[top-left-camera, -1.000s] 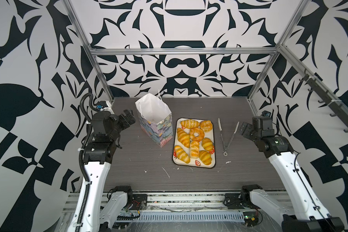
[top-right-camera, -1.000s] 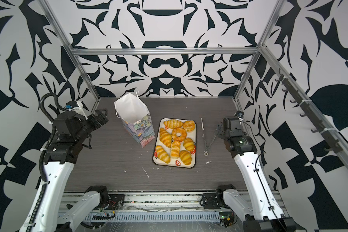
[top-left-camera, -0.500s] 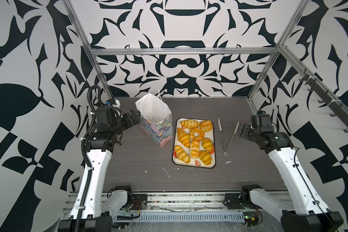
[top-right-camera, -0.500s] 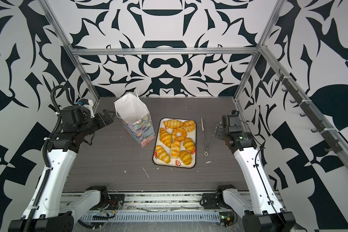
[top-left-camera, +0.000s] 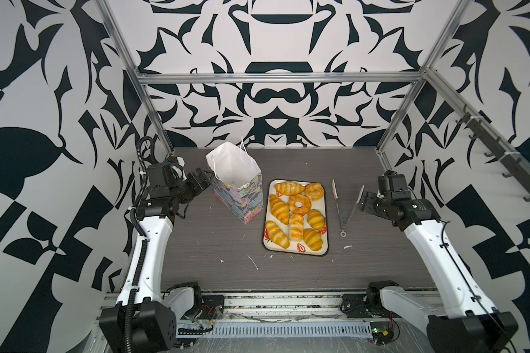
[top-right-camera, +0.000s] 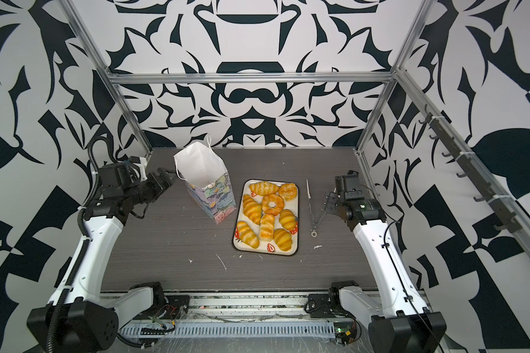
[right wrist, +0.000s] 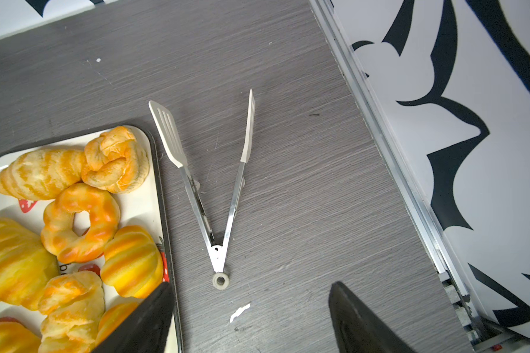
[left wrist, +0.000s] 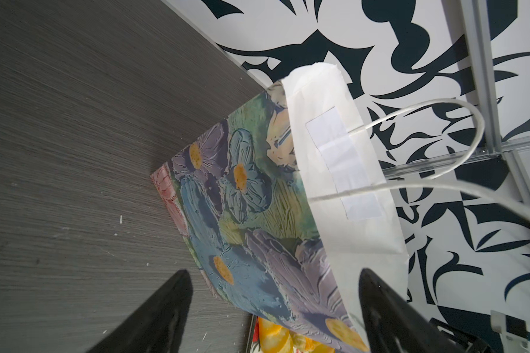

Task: Place the fake bread into the paper bag
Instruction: 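Raise the left gripper to the paper bag's rim while the right nears the tongs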

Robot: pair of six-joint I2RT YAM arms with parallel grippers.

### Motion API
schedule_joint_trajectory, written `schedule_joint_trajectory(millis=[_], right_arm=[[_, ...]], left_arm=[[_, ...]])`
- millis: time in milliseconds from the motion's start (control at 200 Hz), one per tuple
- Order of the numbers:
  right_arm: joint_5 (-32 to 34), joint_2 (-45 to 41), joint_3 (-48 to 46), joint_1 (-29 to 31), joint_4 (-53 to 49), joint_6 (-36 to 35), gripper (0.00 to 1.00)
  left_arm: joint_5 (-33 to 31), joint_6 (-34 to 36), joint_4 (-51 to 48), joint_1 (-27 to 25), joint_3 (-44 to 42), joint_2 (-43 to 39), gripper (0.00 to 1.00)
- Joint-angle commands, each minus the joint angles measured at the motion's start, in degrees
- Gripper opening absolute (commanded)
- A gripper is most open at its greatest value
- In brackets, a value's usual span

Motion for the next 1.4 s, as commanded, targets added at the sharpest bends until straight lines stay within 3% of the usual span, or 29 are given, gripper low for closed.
schedule_joint_trajectory(millis=[0,120,355,895,1395], right_arm=[[-0.6,0.2,0.0,0.4,0.4,-0.2,0.83],[-0.6,0.9,-0.3,0.6,0.6,0.0,0.83],[-0.6,2.1,-1.0,1.0,0.7,1.2,0.82],[3.2,3.5,-2.1,3.6,-0.3,3.3,0.84],[2.1,4.3,-2.4,4.2,0.3,4.1,0.89]], left_arm=[[3.0,-1.6,2.5,0.3,0.6,0.4,0.86],[3.6,-1.6,2.7,0.3,1.3,1.4,0.86],[2.4,1.1,-2.5,0.3,6.0,6.5,0.74],[2.9,1.1,-0.8,-0.3,7.3,8.5,0.59],[1.6,2.9,-2.0,-1.6,8.7,10.8,0.44]])
